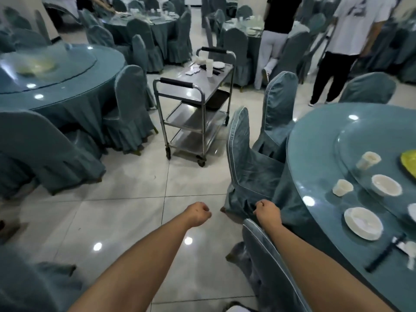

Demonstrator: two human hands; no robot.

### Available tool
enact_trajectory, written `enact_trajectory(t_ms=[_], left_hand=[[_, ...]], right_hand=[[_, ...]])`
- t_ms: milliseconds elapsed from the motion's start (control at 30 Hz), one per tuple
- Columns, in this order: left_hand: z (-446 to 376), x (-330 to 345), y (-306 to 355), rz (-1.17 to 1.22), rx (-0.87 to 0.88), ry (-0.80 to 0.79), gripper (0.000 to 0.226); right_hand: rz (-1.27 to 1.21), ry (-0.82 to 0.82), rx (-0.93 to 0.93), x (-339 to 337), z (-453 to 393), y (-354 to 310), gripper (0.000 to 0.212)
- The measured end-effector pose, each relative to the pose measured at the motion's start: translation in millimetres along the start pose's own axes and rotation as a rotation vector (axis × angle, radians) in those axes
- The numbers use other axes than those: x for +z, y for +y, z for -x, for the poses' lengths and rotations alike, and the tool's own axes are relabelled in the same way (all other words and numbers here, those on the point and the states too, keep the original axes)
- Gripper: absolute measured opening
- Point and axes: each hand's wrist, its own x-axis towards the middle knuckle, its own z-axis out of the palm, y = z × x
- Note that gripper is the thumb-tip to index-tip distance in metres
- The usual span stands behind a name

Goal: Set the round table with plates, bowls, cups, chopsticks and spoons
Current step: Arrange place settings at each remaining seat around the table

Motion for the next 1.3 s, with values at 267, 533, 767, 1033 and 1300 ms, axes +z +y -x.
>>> enact_trajectory(t_ms=[267, 533, 767, 1033, 1300], left_hand=[[-82.8, -58.8, 37.9, -0.073, 0.141, -0.059, 0.041], [-197.9, -150.7, 85.0, -0.158, 0.154, -0.040, 0.038], [-281.9, -193.5, 152.3, -0.249, 0.302, -0.033, 0.036], [-387.8, -194.4, 257.9, -0.339, 0.599, -0.097, 0.027], [-449.4, -187.1, 342.5, -0.487, 0.784, -0.288, 0.026]], right_hand=[[-0.129, 0.073, 0.129, 10.4, -80.7, -48.0, 0.032], [-0.211, 0.047, 0.182, 15.9, -206.8, -124.7, 0.033], [-0.307, 0.078, 0.230, -4.4, -278.3, -160.0, 0.033], [-0.388, 0.289, 0.433, -46.8, -349.1, -146.4, 0.028], [-0.324, 0.485, 0.602, -95.7, -367.2, -133.3, 0.031]])
